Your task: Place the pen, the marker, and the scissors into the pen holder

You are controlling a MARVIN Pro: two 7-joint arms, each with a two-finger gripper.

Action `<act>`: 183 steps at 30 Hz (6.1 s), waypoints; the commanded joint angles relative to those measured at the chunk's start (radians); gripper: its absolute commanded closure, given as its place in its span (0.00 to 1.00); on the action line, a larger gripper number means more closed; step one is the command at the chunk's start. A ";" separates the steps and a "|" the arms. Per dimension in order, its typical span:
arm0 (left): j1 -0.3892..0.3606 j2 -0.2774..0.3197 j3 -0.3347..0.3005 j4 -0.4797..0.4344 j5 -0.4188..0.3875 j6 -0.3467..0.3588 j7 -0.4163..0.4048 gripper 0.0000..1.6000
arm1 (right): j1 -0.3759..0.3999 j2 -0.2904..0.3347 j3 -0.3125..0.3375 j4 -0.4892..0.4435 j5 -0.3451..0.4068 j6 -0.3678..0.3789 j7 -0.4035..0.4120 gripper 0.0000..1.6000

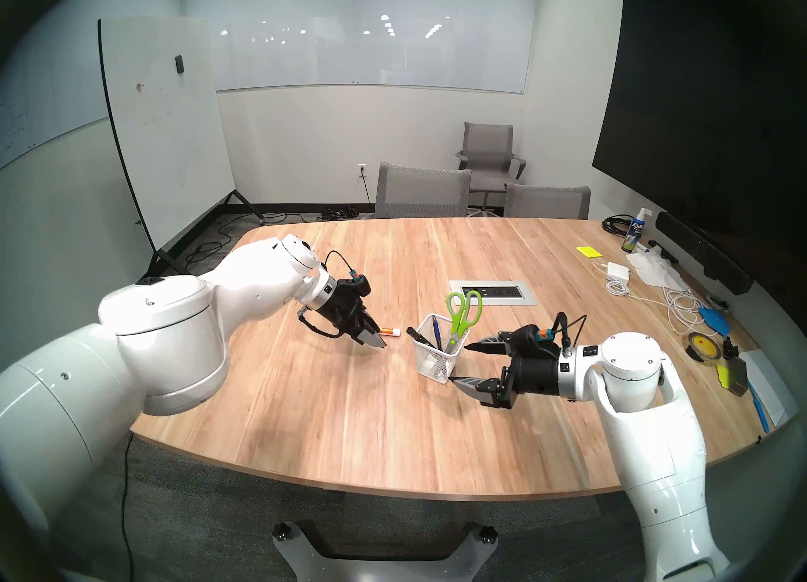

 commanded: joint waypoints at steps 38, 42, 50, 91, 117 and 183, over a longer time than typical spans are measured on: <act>-0.005 0.016 -0.013 0.009 0.017 -0.020 0.177 0.03 | 0.010 -0.002 0.003 -0.014 0.002 0.001 0.002 0.00; -0.004 0.019 -0.014 0.008 0.017 -0.020 0.183 0.10 | 0.010 -0.002 0.003 -0.014 0.002 0.001 0.002 0.00; -0.002 0.017 -0.019 0.005 0.015 -0.015 0.209 0.10 | 0.010 -0.003 0.003 -0.013 0.002 0.000 0.003 0.00; 0.028 0.022 -0.049 0.001 0.005 -0.027 0.231 0.20 | 0.011 -0.004 0.004 -0.013 0.000 0.000 0.004 0.00; 0.046 0.014 -0.056 -0.004 0.007 -0.029 0.241 0.36 | 0.011 -0.005 0.004 -0.012 -0.001 -0.001 0.005 0.00; 0.072 0.111 -0.058 -0.174 0.013 -0.097 -0.034 1.00 | 0.011 -0.007 0.006 -0.015 -0.003 0.003 0.006 0.00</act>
